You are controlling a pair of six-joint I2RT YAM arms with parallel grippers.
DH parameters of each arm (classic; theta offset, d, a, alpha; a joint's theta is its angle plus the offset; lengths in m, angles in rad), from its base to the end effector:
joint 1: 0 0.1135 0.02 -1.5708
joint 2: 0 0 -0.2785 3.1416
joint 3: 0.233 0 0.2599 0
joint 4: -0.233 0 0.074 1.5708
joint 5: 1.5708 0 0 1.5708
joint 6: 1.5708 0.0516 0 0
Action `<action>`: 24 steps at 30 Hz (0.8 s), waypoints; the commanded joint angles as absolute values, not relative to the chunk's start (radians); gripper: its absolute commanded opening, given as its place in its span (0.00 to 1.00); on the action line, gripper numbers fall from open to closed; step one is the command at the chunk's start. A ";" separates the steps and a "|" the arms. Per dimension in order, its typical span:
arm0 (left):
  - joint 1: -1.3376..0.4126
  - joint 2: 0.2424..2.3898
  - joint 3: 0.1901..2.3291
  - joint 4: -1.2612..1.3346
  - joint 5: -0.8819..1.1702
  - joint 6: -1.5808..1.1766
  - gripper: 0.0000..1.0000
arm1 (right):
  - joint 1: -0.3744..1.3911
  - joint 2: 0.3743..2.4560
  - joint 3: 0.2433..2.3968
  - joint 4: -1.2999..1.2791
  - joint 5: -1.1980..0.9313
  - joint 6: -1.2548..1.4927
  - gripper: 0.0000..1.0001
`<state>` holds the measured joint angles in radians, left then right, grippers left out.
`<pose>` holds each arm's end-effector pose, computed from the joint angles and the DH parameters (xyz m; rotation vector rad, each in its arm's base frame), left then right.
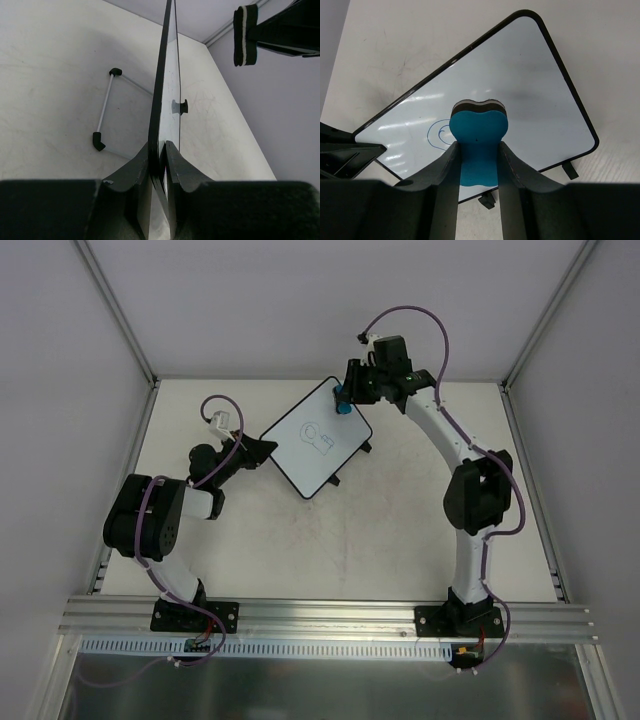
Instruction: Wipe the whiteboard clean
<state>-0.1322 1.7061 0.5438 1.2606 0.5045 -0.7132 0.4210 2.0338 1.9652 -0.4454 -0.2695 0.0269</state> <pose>0.3255 -0.0684 0.1929 -0.0211 1.5764 -1.0429 0.4585 0.2204 0.3444 -0.5755 2.0319 0.5512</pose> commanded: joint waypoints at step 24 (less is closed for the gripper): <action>-0.143 1.726 0.546 1.356 0.514 -0.676 0.00 | 0.525 2.189 2.079 -0.354 -0.259 0.034 0.00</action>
